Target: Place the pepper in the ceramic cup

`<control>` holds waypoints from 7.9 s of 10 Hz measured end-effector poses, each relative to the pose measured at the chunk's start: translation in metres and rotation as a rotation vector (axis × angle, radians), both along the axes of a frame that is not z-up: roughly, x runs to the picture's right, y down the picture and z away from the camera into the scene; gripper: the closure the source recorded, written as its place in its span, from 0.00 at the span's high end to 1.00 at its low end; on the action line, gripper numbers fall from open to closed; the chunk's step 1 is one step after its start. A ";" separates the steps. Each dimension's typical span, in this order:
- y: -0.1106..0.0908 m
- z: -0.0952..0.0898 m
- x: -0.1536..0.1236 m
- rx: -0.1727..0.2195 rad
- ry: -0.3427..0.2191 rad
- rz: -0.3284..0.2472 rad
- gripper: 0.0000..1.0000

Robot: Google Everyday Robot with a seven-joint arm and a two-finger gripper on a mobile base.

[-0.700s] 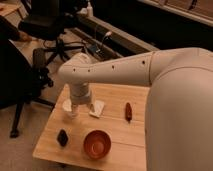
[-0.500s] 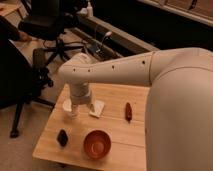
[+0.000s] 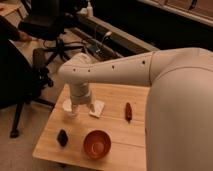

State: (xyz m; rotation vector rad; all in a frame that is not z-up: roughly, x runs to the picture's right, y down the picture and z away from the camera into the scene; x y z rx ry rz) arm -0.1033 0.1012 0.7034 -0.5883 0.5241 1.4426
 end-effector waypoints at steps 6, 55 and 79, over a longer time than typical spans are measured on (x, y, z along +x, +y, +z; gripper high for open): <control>0.000 0.000 0.000 0.000 0.000 0.000 0.65; 0.002 0.208 0.282 -0.320 0.145 0.141 0.65; 0.014 0.219 0.273 -0.386 0.191 0.085 0.00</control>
